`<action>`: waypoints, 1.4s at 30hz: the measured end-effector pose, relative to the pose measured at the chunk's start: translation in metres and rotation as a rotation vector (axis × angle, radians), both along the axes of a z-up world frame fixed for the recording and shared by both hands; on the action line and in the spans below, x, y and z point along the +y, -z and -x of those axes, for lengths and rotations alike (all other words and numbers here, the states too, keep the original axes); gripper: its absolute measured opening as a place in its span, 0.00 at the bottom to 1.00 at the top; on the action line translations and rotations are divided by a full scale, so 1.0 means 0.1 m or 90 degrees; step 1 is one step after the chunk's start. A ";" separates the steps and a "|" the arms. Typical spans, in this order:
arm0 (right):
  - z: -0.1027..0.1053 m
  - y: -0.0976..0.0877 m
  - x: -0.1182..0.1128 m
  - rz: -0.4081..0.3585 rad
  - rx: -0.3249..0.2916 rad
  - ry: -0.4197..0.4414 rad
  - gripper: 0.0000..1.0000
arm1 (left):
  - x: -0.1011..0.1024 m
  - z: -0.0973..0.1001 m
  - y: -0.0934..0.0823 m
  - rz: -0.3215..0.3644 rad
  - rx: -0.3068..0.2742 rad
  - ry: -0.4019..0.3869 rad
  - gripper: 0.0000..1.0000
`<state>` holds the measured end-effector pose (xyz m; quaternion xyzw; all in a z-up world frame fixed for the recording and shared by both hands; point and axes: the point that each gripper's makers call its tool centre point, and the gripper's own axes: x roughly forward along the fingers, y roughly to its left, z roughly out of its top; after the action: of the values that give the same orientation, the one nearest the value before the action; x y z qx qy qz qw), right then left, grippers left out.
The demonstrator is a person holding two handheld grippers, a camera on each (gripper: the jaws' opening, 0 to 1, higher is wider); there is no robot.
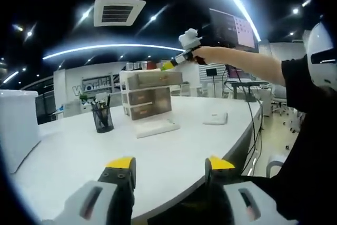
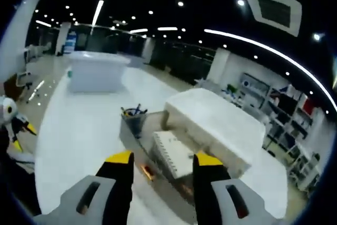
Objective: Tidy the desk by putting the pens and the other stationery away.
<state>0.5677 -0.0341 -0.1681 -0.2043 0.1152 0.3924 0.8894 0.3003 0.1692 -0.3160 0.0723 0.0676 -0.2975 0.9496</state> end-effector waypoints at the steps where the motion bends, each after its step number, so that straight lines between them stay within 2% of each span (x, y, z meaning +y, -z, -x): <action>1: 0.02 0.01 -0.02 -0.004 -0.003 0.000 0.42 | -0.01 0.00 0.00 0.004 0.000 0.002 0.53; 3: 0.08 0.07 -0.09 -0.013 -0.014 0.001 0.42 | -0.03 0.01 -0.03 0.023 0.000 0.008 0.53; 6: 0.17 0.17 -0.17 -0.018 -0.010 0.005 0.42 | -0.03 0.00 -0.02 0.029 0.000 0.005 0.53; 7: 0.20 0.15 -0.17 -0.030 -0.031 -0.002 0.44 | -0.03 0.00 -0.02 0.030 0.002 0.004 0.53; 11: 0.38 0.16 -0.26 -0.055 -0.038 0.008 0.45 | -0.02 -0.03 -0.01 0.029 -0.001 -0.002 0.53; 12: 0.43 0.13 -0.28 -0.052 -0.066 0.006 0.45 | -0.03 -0.03 -0.02 0.033 -0.002 -0.002 0.53; 14: 0.52 0.13 -0.31 -0.057 -0.070 0.006 0.45 | -0.04 -0.04 -0.03 0.037 -0.003 -0.002 0.53; 21: 0.80 0.17 -0.40 -0.099 -0.069 -0.005 0.46 | -0.10 -0.05 -0.02 0.046 0.002 0.009 0.54; 28: 1.10 0.39 -0.52 -0.127 -0.054 0.000 0.48 | -0.05 -0.07 -0.03 0.058 0.004 0.004 0.54; 42: 1.58 0.85 -0.89 -0.189 -0.029 0.053 0.50 | 0.00 -0.10 -0.08 0.083 0.002 -0.002 0.54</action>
<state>0.4096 -0.1226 -0.2530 -0.0743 0.0443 0.3633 0.9277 0.3100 0.1693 -0.3083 0.0099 0.0500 -0.2996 0.9527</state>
